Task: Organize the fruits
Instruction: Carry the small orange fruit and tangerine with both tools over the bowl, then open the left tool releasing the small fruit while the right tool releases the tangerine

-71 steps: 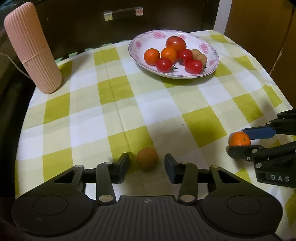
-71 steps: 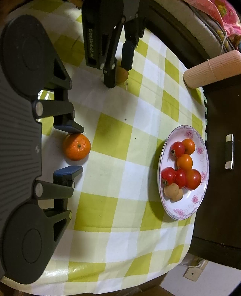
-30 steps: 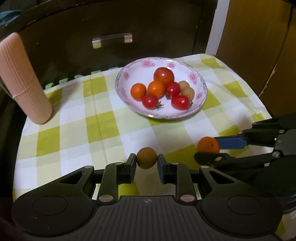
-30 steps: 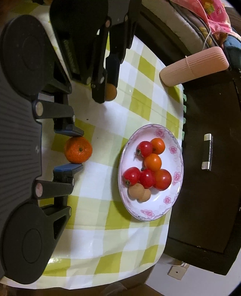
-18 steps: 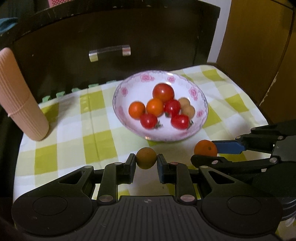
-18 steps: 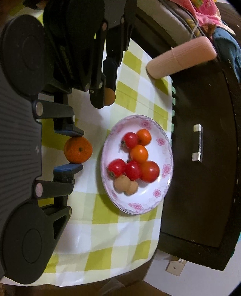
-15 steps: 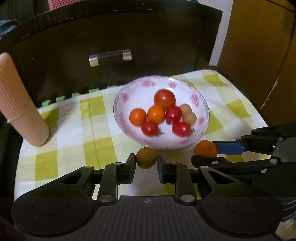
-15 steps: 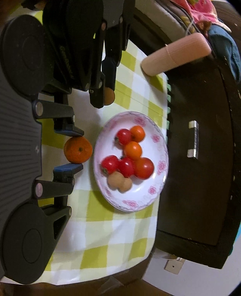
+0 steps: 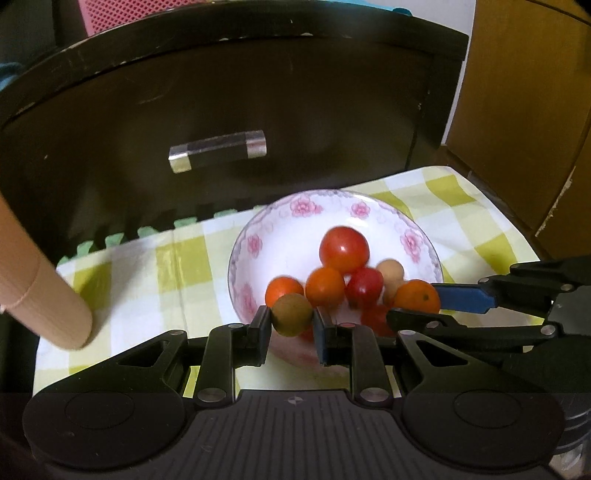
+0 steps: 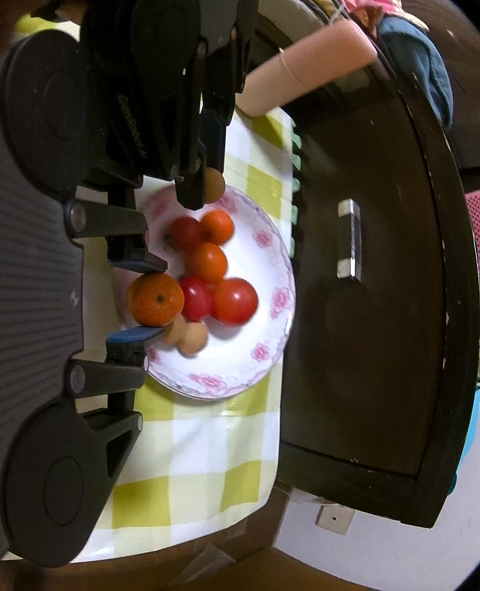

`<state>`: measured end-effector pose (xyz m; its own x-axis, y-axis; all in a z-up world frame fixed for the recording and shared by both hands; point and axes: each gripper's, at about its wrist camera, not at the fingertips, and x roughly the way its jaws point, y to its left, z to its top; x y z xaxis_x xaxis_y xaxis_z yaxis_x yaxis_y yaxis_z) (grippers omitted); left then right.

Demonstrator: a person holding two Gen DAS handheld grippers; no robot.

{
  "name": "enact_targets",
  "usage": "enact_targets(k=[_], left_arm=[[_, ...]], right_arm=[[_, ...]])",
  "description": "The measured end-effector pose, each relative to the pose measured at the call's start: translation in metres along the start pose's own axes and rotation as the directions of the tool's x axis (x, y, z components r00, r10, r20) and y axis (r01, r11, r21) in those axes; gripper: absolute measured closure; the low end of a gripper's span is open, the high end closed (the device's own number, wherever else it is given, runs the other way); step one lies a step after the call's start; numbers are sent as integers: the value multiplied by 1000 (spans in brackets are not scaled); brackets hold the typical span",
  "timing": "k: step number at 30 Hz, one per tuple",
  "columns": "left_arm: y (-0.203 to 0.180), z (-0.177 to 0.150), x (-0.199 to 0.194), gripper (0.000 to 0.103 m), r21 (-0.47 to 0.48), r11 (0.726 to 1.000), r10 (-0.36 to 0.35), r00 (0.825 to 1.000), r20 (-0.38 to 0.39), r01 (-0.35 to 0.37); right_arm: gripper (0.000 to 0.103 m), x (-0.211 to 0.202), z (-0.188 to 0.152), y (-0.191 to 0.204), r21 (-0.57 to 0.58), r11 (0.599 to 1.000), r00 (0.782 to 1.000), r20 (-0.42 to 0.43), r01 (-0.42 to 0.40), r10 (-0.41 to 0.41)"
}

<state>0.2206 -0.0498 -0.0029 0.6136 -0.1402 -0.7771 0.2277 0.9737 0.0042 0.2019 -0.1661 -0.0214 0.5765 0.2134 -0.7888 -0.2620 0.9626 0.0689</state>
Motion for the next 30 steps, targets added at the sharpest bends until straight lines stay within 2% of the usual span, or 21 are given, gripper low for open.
enact_targets(k=[7, 14, 20, 30], left_arm=[[-2, 11, 12, 73, 15, 1000, 13, 1000, 9, -13], [3, 12, 24, 72, 6, 1000, 29, 1000, -13, -28], [7, 14, 27, 61, -13, 999, 44, 999, -16, -44], [15, 17, 20, 34, -29, 996, 89, 996, -2, -89]], right_arm=[[73, 12, 10, -11, 26, 1000, 1000, 26, 16, -16], [73, 24, 16, -14, 50, 999, 999, 37, 21, -23], [72, 30, 17, -16, 60, 998, 999, 43, 19, -22], [72, 31, 18, -20, 102, 994, 999, 39, 27, -31]])
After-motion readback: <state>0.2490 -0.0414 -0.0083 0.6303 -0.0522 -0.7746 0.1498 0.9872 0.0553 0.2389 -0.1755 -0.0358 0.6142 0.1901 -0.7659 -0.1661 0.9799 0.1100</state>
